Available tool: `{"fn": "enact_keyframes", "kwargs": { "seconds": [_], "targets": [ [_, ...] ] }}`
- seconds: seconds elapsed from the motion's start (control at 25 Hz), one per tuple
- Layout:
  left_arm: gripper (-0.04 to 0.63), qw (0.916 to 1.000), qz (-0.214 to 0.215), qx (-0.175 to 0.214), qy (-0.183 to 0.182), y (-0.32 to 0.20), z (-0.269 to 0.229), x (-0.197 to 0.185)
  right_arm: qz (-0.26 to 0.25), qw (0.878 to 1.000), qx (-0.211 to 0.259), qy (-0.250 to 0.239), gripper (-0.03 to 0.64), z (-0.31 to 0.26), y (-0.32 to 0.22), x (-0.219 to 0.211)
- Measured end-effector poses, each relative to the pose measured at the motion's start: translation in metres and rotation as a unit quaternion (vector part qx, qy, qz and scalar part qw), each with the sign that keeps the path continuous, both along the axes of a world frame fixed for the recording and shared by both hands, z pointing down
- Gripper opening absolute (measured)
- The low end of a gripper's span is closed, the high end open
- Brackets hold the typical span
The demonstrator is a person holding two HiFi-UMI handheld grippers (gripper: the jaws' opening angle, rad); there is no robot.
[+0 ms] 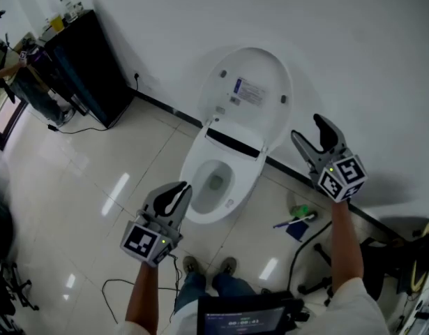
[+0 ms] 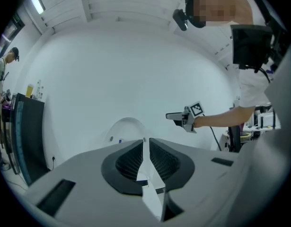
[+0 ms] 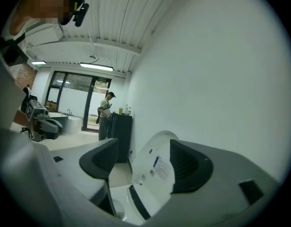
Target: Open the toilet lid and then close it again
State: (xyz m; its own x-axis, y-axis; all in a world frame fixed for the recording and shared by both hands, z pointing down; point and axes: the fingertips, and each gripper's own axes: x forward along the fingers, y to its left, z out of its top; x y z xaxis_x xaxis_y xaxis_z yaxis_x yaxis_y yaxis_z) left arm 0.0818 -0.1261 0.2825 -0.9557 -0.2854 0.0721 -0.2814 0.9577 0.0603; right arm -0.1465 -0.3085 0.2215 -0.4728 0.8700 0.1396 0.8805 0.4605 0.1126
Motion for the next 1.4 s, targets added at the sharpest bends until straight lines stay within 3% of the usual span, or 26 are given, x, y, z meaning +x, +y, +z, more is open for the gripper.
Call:
{"fn": "enact_keyframes", "kwargs": {
  "seconds": [0.12, 0.24, 0.48, 0.96, 1.12, 1.4],
  "targets": [
    [0.035, 0.9995, 0.022, -0.002, -0.022, -0.012, -0.025, -0.001, -0.004, 1.0, -0.007, 0.015, 0.33, 0.009, -0.012, 0.08],
    [0.035, 0.9983, 0.054, -0.011, -0.016, -0.031, -0.029, 0.007, -0.004, 0.999, 0.008, 0.035, 0.33, 0.037, -0.021, 0.143],
    [0.035, 0.9943, 0.106, -0.014, 0.006, -0.067, -0.02, 0.041, 0.026, 0.995, -0.006, 0.096, 0.33, 0.082, -0.045, 0.214],
    [0.035, 0.9931, 0.116, -0.011, -0.007, -0.087, -0.016, 0.067, 0.025, 0.995, 0.004, 0.094, 0.33, 0.083, -0.05, 0.238],
    [0.032, 0.9943, 0.102, -0.029, 0.009, -0.084, -0.009, 0.067, 0.019, 0.995, 0.007, 0.095, 0.33, 0.083, -0.047, 0.241],
    [0.036, 0.9953, 0.095, -0.017, -0.006, -0.078, -0.013, 0.072, 0.015, 0.995, 0.009, 0.095, 0.33, 0.081, -0.043, 0.243]
  ]
}}
